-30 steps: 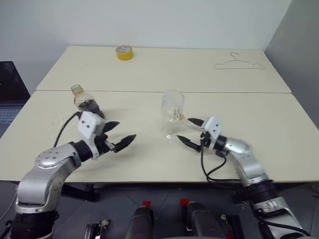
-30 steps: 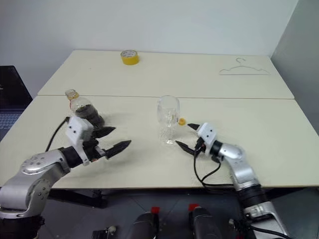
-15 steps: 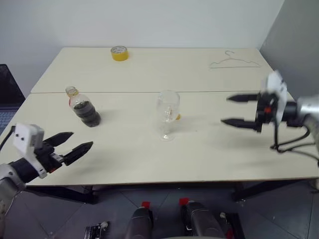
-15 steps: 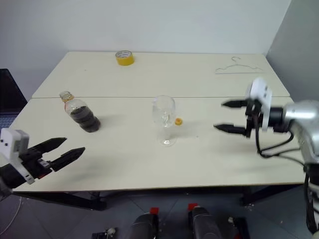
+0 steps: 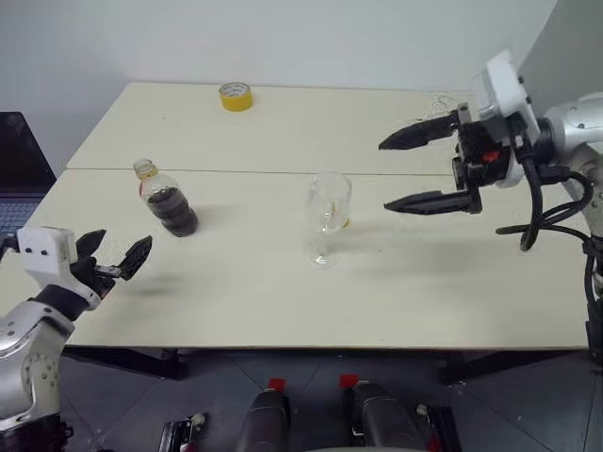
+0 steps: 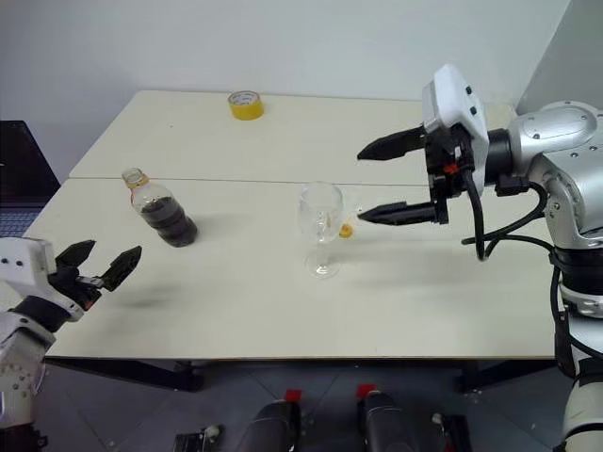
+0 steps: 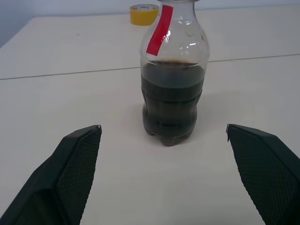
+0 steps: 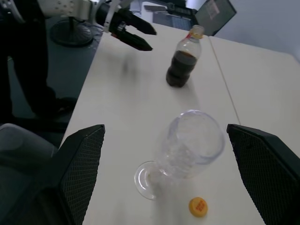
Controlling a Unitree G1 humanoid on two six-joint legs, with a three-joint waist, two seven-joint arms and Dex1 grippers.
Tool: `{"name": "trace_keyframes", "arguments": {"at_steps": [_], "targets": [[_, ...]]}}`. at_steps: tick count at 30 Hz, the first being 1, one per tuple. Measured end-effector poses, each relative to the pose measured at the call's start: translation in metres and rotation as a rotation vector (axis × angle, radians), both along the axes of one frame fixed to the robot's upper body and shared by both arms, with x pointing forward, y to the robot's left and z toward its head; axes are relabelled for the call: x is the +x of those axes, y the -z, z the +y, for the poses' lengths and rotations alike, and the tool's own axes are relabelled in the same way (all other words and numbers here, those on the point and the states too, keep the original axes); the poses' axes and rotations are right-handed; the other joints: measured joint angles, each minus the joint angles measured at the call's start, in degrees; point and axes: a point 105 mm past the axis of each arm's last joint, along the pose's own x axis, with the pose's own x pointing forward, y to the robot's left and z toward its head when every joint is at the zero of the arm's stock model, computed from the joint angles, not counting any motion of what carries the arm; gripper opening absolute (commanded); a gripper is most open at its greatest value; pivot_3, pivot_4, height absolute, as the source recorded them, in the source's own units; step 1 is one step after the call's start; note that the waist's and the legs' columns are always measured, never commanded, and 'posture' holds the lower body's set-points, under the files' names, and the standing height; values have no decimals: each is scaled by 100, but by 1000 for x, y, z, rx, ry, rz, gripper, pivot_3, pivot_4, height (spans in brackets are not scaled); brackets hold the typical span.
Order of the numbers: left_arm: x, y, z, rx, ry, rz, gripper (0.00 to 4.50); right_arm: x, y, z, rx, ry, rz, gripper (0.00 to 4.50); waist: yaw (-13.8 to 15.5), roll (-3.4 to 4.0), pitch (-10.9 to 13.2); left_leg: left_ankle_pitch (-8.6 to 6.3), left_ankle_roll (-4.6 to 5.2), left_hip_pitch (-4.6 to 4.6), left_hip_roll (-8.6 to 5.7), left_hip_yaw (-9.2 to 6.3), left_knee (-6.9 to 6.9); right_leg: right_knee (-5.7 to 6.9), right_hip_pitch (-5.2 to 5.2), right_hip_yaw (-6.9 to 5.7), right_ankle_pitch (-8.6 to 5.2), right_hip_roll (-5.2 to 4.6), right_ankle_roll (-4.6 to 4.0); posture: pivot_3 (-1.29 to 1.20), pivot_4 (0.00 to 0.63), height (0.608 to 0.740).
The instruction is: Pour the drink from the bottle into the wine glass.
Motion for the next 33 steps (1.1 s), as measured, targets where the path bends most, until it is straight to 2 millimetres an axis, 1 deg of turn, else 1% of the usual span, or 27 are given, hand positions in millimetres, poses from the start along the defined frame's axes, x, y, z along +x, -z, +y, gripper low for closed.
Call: {"name": "trace_keyframes", "arguments": {"at_steps": [5, 7, 14, 21, 28, 33], "targets": [[7, 2, -3, 30, -4, 4, 4500, -5, 2, 5, -15, -44, 0, 4457, -1, 0, 0, 0, 0, 4, 2, -2, 2, 8, 2, -1, 0, 1, -1, 0, 150, 740], [14, 2, -4, 48, -11, 4, 4500, -6, 2, 6, -18, -53, -2, 4457, -1, 0, 0, 0, 0, 5, 2, -4, 4, 11, 2, -4, 0, 4, 0, 0, 150, 740], [41, -15, -9, 27, -22, -52, 4500, -10, 3, 12, -17, -88, -7, 4457, 4, 0, 0, 1, 0, 5, -1, -3, 5, 15, 3, -2, 2, 5, 2, 0, 150, 740], [59, -8, -14, 21, 2, -22, 4500, -12, 3, 14, -20, -95, -13, 4457, -1, 0, 0, 1, 0, 5, 0, -6, 5, 18, 2, -5, 2, 5, 2, 0, 150, 740], [72, -8, -18, 28, 12, -27, 4500, -15, 2, 17, -25, -100, -23, 4457, 0, 0, 0, 1, 0, 6, -1, -5, 6, 21, 3, -4, 2, 5, 2, 0, 150, 740], [80, -2, -19, 12, 14, -18, 4500, -14, 2, 17, -24, -91, -20, 4457, 0, 0, 0, 1, 0, 5, -1, -5, 6, 22, 2, -4, 2, 5, 2, 0, 150, 740]]}}
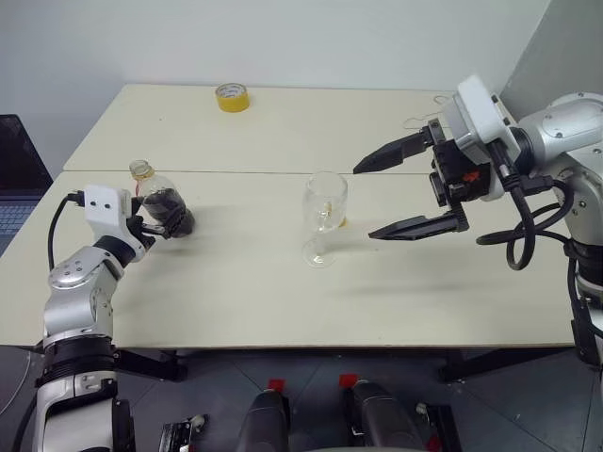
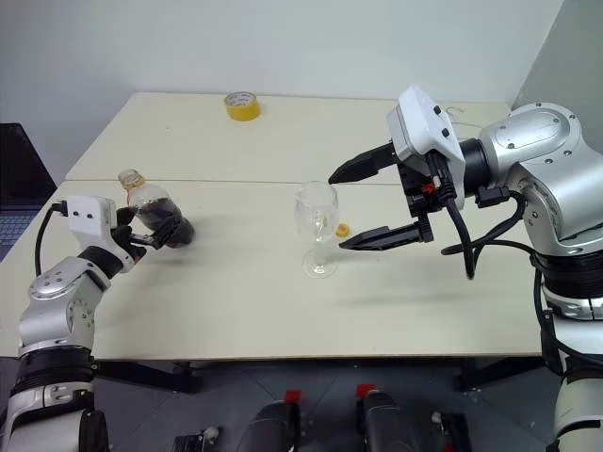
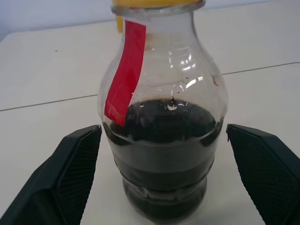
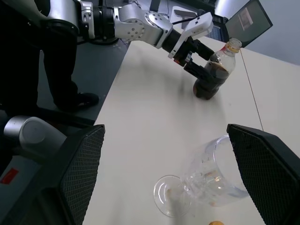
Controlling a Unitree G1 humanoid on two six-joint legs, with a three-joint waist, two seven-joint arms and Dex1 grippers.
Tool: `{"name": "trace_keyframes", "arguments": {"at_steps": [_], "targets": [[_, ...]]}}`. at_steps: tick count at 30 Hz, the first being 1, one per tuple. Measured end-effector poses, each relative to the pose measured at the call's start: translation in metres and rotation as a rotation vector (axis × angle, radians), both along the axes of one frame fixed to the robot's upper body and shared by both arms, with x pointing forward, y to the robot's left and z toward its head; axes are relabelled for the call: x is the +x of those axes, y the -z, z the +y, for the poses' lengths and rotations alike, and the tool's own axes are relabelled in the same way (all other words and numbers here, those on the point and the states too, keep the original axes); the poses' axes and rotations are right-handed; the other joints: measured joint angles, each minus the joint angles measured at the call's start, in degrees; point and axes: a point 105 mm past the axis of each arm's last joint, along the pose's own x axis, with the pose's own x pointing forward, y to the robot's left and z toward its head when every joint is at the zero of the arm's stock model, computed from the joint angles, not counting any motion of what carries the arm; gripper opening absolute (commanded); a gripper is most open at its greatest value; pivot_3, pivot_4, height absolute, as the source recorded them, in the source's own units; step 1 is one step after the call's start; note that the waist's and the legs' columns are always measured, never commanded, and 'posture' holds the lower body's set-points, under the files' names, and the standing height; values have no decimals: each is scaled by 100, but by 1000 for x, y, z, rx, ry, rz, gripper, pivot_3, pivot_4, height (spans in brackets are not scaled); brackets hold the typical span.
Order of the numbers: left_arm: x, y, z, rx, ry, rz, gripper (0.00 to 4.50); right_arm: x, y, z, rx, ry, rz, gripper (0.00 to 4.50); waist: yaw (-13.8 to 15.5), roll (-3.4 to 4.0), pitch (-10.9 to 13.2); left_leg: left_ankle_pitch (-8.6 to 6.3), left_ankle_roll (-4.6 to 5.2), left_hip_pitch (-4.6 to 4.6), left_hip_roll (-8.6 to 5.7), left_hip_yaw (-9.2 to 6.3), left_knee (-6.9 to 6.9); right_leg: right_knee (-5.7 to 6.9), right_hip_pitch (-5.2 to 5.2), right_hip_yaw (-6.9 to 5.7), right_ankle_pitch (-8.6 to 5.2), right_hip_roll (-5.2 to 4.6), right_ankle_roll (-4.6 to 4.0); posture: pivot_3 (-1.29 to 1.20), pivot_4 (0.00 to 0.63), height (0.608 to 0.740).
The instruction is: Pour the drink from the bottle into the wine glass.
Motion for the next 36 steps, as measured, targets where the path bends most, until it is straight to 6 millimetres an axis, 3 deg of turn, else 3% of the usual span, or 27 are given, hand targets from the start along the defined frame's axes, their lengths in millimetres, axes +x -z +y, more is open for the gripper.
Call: {"name": "trace_keyframes", "arguments": {"at_steps": [16, 19, 23, 29, 36], "targets": [[25, 8, -6, -102, 17, -11, 4500, -3, 2, 3, -13, -1, -1, 4457, 0, 0, 0, 0, 0, 0, -3, 0, 3, 7, 0, 0, 0, 1, 1, 0, 150, 740], [26, 12, -6, -106, 14, -7, 3971, -2, 2, 3, -14, 4, 0, 4500, -4, 0, 0, 0, 0, 0, -3, 0, 3, 7, 0, 1, 0, 1, 1, 0, 150, 740], [26, 13, -5, -99, 13, -10, 2847, -3, 2, 3, -17, 4, -2, 4500, 0, 0, 0, 0, 0, 0, -3, -1, 3, 8, 0, 0, 0, 0, 1, 0, 150, 740], [27, 14, -5, -93, 11, -8, 1937, -2, 2, 3, -14, 12, -4, 4500, -2, 0, 0, 0, 0, 1, -3, -1, 5, 10, 0, 0, 1, 1, 1, 0, 150, 740], [27, 14, -5, -92, 8, -6, 1774, -2, 2, 4, -14, 14, -4, 4500, -4, 0, 0, 0, 0, 1, -3, -1, 5, 11, 0, 1, 1, 1, 1, 0, 150, 740]]}}
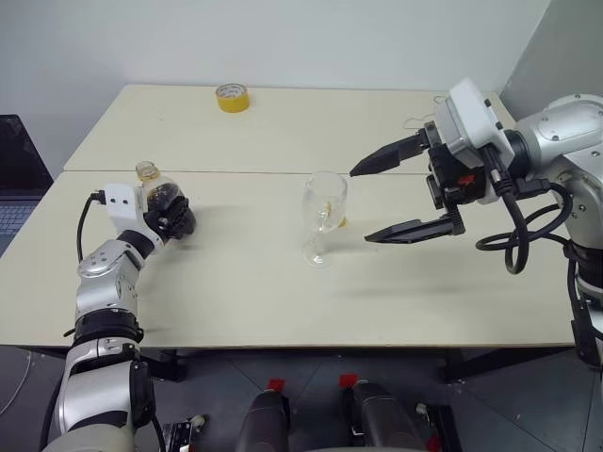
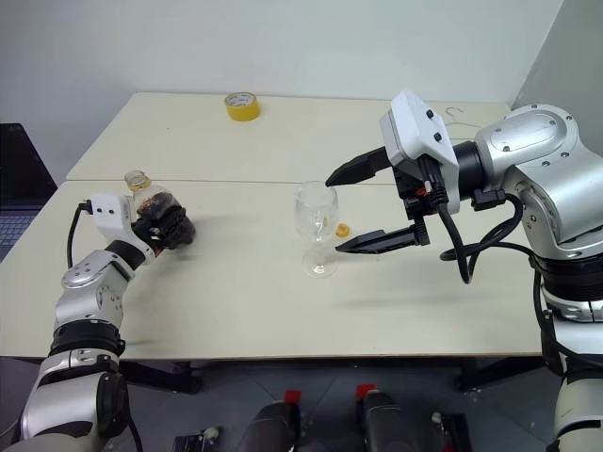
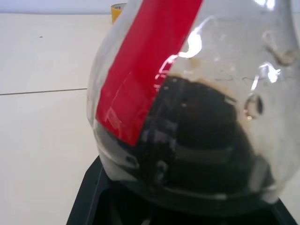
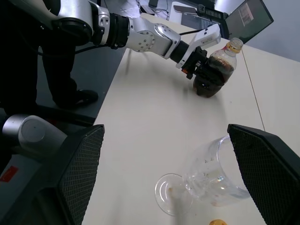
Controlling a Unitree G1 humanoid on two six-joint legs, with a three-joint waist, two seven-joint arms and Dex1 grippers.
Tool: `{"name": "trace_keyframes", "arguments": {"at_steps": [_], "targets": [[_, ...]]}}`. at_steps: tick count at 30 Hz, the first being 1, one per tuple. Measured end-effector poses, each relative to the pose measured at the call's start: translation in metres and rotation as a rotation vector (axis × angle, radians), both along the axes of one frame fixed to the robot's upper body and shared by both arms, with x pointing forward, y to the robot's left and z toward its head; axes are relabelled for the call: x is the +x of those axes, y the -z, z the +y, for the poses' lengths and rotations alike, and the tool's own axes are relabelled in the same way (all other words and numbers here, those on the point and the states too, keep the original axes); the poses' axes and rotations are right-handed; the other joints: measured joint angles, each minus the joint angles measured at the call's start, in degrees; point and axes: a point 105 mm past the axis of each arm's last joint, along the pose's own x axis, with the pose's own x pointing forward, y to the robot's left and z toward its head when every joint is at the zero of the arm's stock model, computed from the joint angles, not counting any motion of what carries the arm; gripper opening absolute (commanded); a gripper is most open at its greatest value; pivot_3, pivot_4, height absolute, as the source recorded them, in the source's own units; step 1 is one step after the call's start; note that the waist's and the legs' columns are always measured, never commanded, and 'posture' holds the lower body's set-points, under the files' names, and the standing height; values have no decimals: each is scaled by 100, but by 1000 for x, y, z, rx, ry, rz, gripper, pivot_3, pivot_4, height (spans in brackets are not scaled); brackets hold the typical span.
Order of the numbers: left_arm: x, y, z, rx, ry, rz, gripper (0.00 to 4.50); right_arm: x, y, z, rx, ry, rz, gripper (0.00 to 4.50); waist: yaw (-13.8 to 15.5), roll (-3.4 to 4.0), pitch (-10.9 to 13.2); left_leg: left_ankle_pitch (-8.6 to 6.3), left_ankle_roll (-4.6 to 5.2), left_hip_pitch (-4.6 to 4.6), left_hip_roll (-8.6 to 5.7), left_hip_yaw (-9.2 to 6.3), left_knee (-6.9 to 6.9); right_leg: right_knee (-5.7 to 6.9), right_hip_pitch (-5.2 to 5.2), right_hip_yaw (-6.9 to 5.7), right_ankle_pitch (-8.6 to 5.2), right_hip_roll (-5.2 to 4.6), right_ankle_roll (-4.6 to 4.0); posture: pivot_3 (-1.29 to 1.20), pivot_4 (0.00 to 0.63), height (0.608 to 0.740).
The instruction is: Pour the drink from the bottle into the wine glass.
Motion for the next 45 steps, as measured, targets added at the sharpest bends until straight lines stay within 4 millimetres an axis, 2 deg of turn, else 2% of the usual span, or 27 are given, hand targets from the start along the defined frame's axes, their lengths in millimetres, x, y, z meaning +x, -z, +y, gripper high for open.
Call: {"name": "trace_keyframes", "arguments": {"at_steps": [9, 11, 14, 18, 26, 30, 34, 45], "targets": [[-6, -3, -10, 48, 53, 0, 1774, 2, -1, -2, -1, 20, -3, 4500, 4, 0, 0, 0, 0, -4, 0, -2, 0, -1, -1, 0, 0, -1, 0, 0, 150, 740], [-6, -13, -18, 90, 79, -7, 1774, 6, -2, -7, 19, 54, 5, 4500, 8, -8, 5, 0, 0, -5, 0, -5, 0, -1, -1, -2, 0, 0, 0, 0, 150, 740], [-6, -41, -27, 193, 116, -58, 1774, 11, -6, -15, 77, 116, 33, 4500, 16, -13, 8, 0, -1, -6, -1, -6, 1, -2, 0, -2, 0, -1, 0, 0, 150, 740], [-1, -73, -52, 329, 184, -131, 1774, 15, -11, -31, 156, 210, 52, 4500, 34, -13, 8, 0, -1, -6, -7, -5, 0, -4, 3, 0, 0, -4, 0, 0, 150, 740], [16, -93, -119, 467, 365, -190, 1774, 10, 2, -41, 222, 298, 122, 4500, 25, -15, 8, 0, 0, -8, -7, -6, 1, -6, 3, 2, 1, 3, 2, 0, 150, 740], [23, -107, -140, 549, 405, -241, 1774, 8, 10, -42, 235, 336, 147, 4500, -16, -15, 8, 0, 0, -7, -5, -1, 0, -5, 1, 10, 1, 7, 2, 0, 150, 740], [29, -111, -153, 617, 443, -265, 1774, 5, 14, -41, 248, 359, 162, 4500, -14, -15, 8, 0, 0, -6, -5, -2, 0, -2, 1, 12, 1, 9, 2, 0, 150, 740], [33, -97, -177, 746, 559, -276, 1774, -3, 20, -38, 283, 394, 173, 4500, 4, -16, 8, 0, 0, -12, -7, -3, 0, -9, 1, 10, 0, 9, 4, 0, 150, 740]]}}
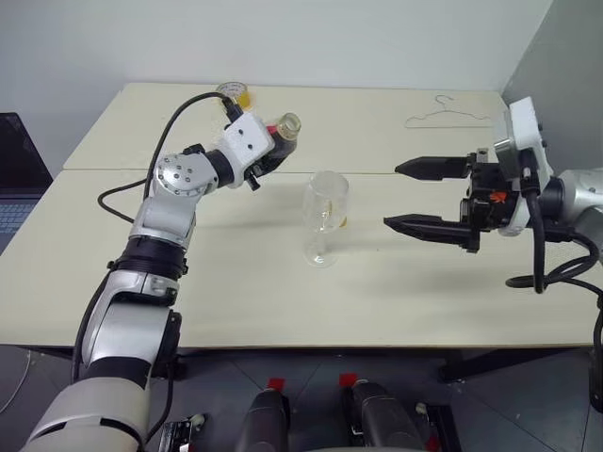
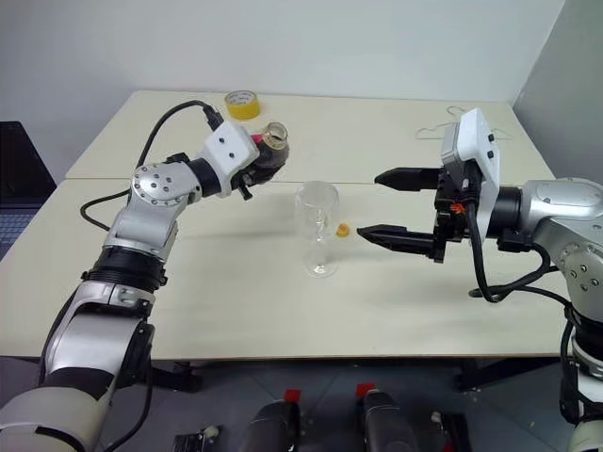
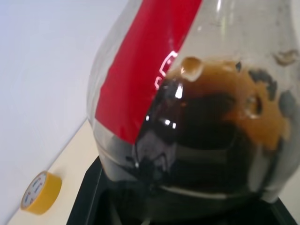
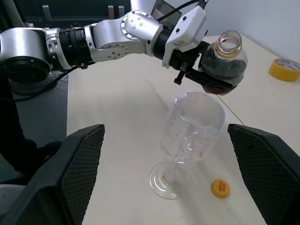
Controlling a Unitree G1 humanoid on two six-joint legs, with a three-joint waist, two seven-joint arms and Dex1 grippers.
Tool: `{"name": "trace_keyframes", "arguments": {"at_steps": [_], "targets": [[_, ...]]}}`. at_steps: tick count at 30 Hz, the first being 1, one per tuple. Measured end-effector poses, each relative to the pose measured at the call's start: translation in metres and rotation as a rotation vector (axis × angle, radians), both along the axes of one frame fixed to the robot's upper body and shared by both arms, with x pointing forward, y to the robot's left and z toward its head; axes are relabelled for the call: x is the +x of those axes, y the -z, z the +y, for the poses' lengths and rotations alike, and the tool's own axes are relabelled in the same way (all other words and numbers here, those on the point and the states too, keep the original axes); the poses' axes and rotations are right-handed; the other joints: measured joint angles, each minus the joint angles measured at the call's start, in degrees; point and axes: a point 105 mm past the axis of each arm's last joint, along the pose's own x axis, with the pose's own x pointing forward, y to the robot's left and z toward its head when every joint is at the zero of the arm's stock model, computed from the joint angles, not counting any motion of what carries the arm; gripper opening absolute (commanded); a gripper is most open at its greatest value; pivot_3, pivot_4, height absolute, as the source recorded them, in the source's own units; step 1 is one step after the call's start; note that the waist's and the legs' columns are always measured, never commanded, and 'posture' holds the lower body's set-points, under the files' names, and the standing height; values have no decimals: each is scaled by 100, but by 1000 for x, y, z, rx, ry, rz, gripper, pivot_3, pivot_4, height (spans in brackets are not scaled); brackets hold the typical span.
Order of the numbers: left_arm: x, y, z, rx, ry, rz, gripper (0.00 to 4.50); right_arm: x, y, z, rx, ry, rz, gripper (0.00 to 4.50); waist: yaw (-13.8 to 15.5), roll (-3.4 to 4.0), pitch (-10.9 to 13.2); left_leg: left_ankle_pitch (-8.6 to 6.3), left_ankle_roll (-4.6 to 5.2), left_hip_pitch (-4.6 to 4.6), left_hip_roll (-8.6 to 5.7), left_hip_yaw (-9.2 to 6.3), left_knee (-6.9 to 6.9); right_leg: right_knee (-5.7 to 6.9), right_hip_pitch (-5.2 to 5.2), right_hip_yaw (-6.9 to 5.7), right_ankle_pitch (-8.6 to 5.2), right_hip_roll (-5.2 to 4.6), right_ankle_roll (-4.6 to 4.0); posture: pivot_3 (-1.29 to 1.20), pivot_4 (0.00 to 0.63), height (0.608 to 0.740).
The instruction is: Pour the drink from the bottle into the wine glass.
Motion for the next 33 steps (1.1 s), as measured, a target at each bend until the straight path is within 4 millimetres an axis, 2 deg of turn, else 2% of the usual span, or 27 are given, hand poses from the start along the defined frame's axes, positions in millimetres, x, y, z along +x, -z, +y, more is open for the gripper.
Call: {"name": "trace_keyframes", "arguments": {"at_steps": [9, 14, 27, 33], "targets": [[-2, 5, -16, 33, 46, -6, 1774, 1, 11, 7, -1, 8, 22, 4500, -4, 0, 0, 0, 0, 1, 1, -1, 2, 3, 0, 1, 0, 2, 1, 0, 150, 740], [-3, 1, -23, 85, 70, -41, 1774, 2, 13, 8, -5, 6, 20, 4500, -3, -1, 0, 0, 0, 0, 0, 0, 3, 2, 0, 2, 0, 2, 1, 0, 150, 740], [-6, 2, -29, 188, 98, -115, 1774, 6, 16, 9, 5, 29, 24, 4500, -3, -1, 0, 0, 0, 0, 1, -1, 4, 4, 0, 1, 1, 3, 1, 0, 150, 740], [-8, 3, -31, 251, 108, -162, 1774, 15, 21, 0, 1, 90, 47, 4500, -1, -1, 0, 0, 0, 0, 0, 0, 5, 4, 0, 2, 1, 2, 1, 0, 150, 740]]}}
